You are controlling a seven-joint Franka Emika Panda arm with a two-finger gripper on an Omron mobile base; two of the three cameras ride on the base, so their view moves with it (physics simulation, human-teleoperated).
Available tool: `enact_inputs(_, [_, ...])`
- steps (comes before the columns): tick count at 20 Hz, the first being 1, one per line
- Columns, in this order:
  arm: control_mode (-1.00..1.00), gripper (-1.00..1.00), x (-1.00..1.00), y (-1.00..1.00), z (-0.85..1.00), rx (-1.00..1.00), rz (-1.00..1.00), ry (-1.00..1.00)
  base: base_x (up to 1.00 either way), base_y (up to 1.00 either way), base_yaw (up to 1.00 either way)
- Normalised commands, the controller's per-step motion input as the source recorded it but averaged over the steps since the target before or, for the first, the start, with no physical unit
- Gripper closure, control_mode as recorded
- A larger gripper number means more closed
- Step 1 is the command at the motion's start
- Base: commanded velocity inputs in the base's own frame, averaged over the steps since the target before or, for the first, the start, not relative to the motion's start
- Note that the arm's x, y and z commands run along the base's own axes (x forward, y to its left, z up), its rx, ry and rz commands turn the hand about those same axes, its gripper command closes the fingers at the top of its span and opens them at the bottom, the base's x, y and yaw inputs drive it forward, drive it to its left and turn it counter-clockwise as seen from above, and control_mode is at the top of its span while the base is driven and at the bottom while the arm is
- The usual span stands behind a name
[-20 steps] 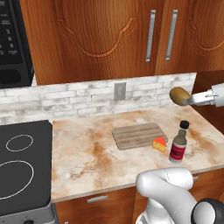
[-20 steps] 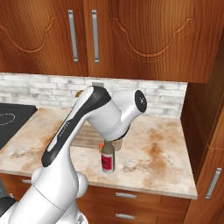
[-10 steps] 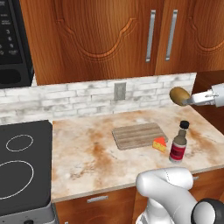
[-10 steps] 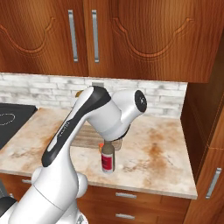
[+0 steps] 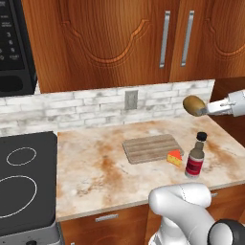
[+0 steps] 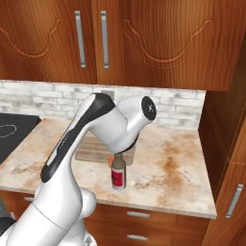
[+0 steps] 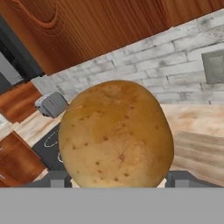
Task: Retrieve the reheated potato from the microwave, then place the potato, cheese, and condiment on the cutting board.
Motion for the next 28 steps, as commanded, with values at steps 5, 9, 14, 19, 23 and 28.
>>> enact_inputs(5, [-1.0,1.0,0.0,0.36,-0.1,-0.13,-0.14,0.0,0.0,0.0,0.0])
enact_inputs(9, [-1.0,1.0,0.0,0.41,-0.19,-0.17,-0.18,0.0,0.0,0.0,0.0])
enact_inputs(14, [-1.0,1.0,0.0,0.4,-0.25,-0.14,-0.21,0.01,0.0,0.0,0.0])
enact_inputs(19, [-1.0,1.0,0.0,0.4,-0.3,-0.09,-0.29,0.05,0.0,0.0,0.0])
enact_inputs(23, [-1.0,1.0,0.05,0.34,-0.21,-0.08,-0.33,0.05,0.0,0.0,0.0])
enact_inputs(28, [-1.0,1.0,0.13,0.27,-0.12,-0.13,-0.36,0.08,0.0,0.0,0.0])
